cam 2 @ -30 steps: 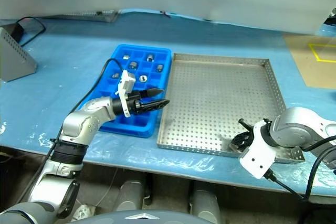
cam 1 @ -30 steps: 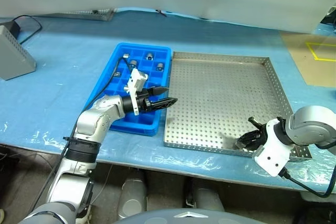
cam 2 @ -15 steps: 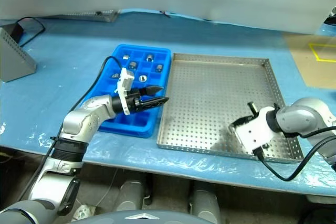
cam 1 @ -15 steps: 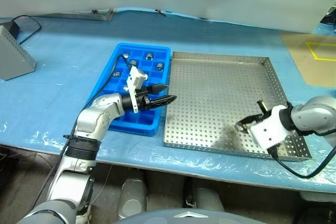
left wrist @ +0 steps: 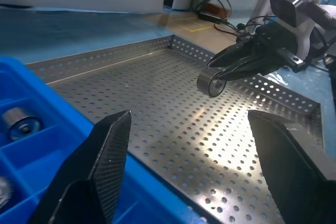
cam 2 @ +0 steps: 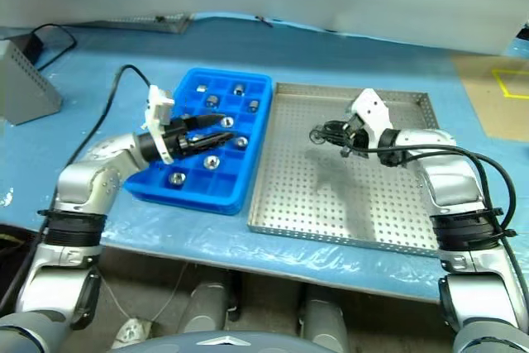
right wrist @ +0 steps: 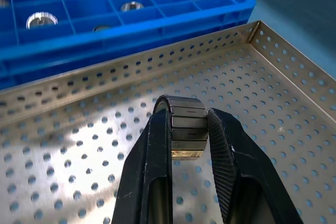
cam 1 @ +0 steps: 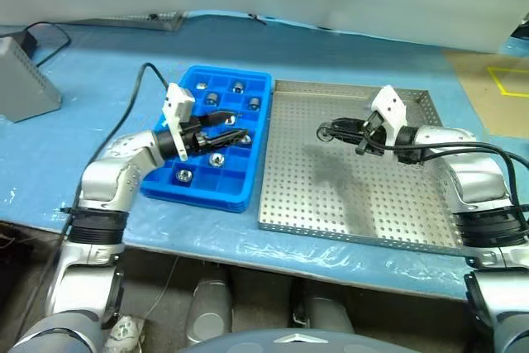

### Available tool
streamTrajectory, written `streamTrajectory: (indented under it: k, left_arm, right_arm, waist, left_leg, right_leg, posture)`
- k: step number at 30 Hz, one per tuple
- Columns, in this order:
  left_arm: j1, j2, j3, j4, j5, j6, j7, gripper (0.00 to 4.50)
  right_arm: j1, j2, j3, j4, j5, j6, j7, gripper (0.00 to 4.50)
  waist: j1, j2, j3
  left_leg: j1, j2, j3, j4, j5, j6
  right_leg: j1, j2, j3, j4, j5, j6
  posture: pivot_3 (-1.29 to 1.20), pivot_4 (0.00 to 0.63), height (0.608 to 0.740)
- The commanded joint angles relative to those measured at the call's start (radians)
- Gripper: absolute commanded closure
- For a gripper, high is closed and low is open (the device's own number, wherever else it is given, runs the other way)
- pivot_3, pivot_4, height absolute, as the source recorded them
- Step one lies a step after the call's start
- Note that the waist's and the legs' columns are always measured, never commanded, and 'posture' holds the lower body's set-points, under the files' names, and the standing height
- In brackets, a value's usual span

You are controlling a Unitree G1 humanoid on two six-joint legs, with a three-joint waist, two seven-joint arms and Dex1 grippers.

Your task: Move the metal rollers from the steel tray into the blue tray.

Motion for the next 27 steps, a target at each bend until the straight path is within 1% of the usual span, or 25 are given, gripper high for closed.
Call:
streamTrajectory:
  k: [1, 3, 5, 7, 10, 11, 12, 15, 19, 22, 27]
  left_arm:
    - [0.051, 0.058, 0.067, -0.109, -0.036, 0.016, 0.001, 0.76]
    - [0.123, 0.091, 0.104, -0.185, -0.065, 0.053, 0.014, 0.76]
    - [0.188, 0.118, 0.137, -0.241, -0.088, 0.087, 0.031, 0.76]
    - [0.249, 0.141, 0.161, -0.287, -0.104, 0.106, 0.037, 0.76]
    - [0.325, 0.163, 0.184, -0.330, -0.121, 0.116, 0.039, 0.76]
    - [0.343, 0.165, 0.189, -0.340, -0.127, 0.116, 0.043, 0.76]
    - [0.355, 0.166, 0.192, -0.348, -0.131, 0.114, 0.046, 0.76]
    - [0.391, 0.162, 0.183, -0.388, -0.141, 0.116, 0.058, 0.76]
    - [0.425, 0.153, 0.168, -0.430, -0.150, 0.120, 0.073, 0.76]
    - [0.446, 0.146, 0.162, -0.446, -0.155, 0.116, 0.082, 0.76]
    - [0.439, 0.141, 0.152, -0.441, -0.157, 0.114, 0.093, 0.76]
  right_arm:
    - [-0.026, 0.063, -0.029, -0.039, 0.090, 0.060, 0.000, 3.92]
    - [-0.039, 0.134, -0.001, -0.073, 0.105, 0.055, -0.019, 3.92]
    - [-0.063, 0.190, 0.018, -0.144, 0.170, 0.105, -0.008, 3.92]
    - [-0.075, 0.195, 0.059, -0.203, 0.197, 0.151, 0.035, 3.92]
    - [-0.074, 0.177, 0.117, -0.259, 0.255, 0.228, 0.109, 3.92]
    - [-0.074, 0.177, 0.133, -0.262, 0.263, 0.239, 0.124, 3.92]
    - [-0.075, 0.180, 0.150, -0.254, 0.259, 0.241, 0.129, 3.92]
    - [-0.078, 0.183, 0.230, -0.164, 0.156, 0.140, 0.145, 3.92]
    - [-0.094, 0.196, 0.269, -0.093, 0.093, 0.061, 0.152, 3.92]
    - [-0.101, 0.200, 0.273, -0.061, 0.065, 0.031, 0.157, 3.92]
    - [-0.103, 0.195, 0.270, -0.051, 0.051, 0.024, 0.171, 3.92]
  waist:
    - [0.010, 0.000, 0.000]
    - [0.024, 0.001, 0.000]
    - [0.030, 0.001, 0.000]
    - [0.040, 0.001, 0.001]
    - [0.069, 0.001, 0.001]
    - [0.081, 0.001, 0.001]
    - [0.094, 0.001, 0.001]
    - [0.130, 0.001, 0.001]
    - [0.166, 0.001, 0.001]
    - [0.188, 0.001, 0.001]
    - [0.199, 0.001, 0.001]
  left_leg:
    - [0.000, 0.001, 0.000, -0.001, 0.001, -0.001]
    - [0.000, 0.002, 0.000, -0.002, 0.001, -0.002]
    - [0.000, 0.002, 0.000, -0.003, 0.001, -0.003]
    - [0.000, 0.002, 0.000, -0.005, 0.002, -0.004]
    - [0.001, 0.001, -0.002, -0.006, 0.003, -0.005]
    - [0.002, 0.001, -0.002, -0.007, 0.003, -0.006]
    - [0.002, 0.001, -0.002, -0.008, 0.003, -0.006]
    - [0.003, 0.000, -0.002, -0.010, 0.004, -0.008]
    - [0.005, -0.001, -0.003, -0.016, 0.006, -0.011]
    - [0.007, -0.001, -0.003, -0.019, 0.007, -0.012]
    - [0.007, 0.000, -0.002, -0.020, 0.007, -0.013]
  right_leg:
    - [-0.001, 0.000, 0.000, 0.001, -0.001, -0.001]
    - [-0.002, 0.001, -0.001, 0.002, -0.002, -0.002]
    - [-0.003, 0.001, -0.001, 0.002, -0.002, -0.002]
    - [-0.004, 0.001, -0.001, 0.002, -0.002, -0.002]
    - [-0.003, 0.001, -0.001, 0.002, -0.002, -0.001]
    - [-0.002, 0.001, 0.000, 0.002, -0.004, 0.001]
    - [-0.002, 0.001, 0.000, 0.002, -0.006, 0.005]
    - [-0.002, 0.000, 0.001, 0.002, -0.007, 0.006]
    - [-0.003, 0.001, 0.003, 0.002, -0.007, 0.006]
    - [-0.003, 0.002, 0.004, 0.002, -0.007, 0.006]
    - [-0.004, 0.004, 0.006, 0.002, -0.007, 0.006]
  posture:
    - [0.33, 0.150, 0.740]
    - [0.39, 0.150, 0.740]
    - [0.40, 0.150, 0.740]
    - [0.43, 0.150, 0.740]
    - [0.46, 0.150, 0.740]
    - [0.47, 0.150, 0.740]
    - [0.48, 0.150, 0.740]
    - [0.50, 0.150, 0.740]
    - [0.52, 0.150, 0.740]
    - [0.52, 0.150, 0.740]
    - [0.51, 0.150, 0.740]
